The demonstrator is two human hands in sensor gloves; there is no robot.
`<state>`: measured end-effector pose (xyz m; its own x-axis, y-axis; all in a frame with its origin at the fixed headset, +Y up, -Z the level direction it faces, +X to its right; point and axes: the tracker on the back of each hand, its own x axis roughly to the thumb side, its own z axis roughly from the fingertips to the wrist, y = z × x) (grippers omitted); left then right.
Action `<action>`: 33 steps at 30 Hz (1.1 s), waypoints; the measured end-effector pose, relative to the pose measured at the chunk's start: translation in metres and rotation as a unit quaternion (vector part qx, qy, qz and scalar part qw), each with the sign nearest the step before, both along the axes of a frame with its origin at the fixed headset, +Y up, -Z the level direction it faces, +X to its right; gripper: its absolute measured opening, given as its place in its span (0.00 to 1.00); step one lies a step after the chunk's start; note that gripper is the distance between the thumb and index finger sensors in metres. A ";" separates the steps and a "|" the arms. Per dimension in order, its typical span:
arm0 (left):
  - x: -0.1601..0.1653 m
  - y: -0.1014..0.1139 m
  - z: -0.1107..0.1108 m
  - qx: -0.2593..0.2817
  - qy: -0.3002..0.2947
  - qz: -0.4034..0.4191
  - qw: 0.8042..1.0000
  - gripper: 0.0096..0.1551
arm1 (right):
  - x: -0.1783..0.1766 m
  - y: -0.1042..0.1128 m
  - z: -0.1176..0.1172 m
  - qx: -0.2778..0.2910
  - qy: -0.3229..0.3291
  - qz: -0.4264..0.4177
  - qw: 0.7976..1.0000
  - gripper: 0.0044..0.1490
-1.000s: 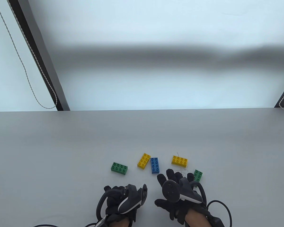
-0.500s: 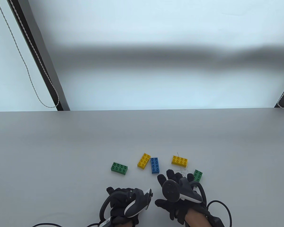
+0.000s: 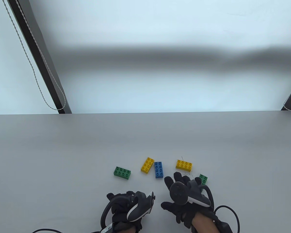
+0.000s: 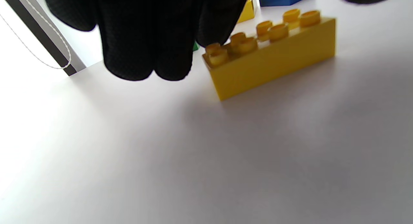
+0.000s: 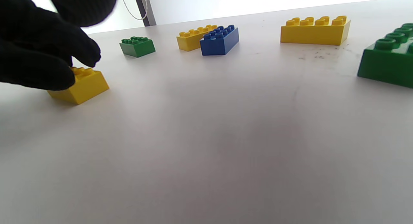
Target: Stack lego bricks
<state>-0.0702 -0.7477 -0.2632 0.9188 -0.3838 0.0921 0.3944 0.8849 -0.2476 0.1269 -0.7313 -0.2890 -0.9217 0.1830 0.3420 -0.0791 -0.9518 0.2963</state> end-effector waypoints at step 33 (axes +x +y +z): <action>-0.063 0.037 -0.019 -0.020 -0.101 0.250 0.963 0.45 | 0.037 -0.013 -0.125 0.082 -0.085 0.114 0.986 0.54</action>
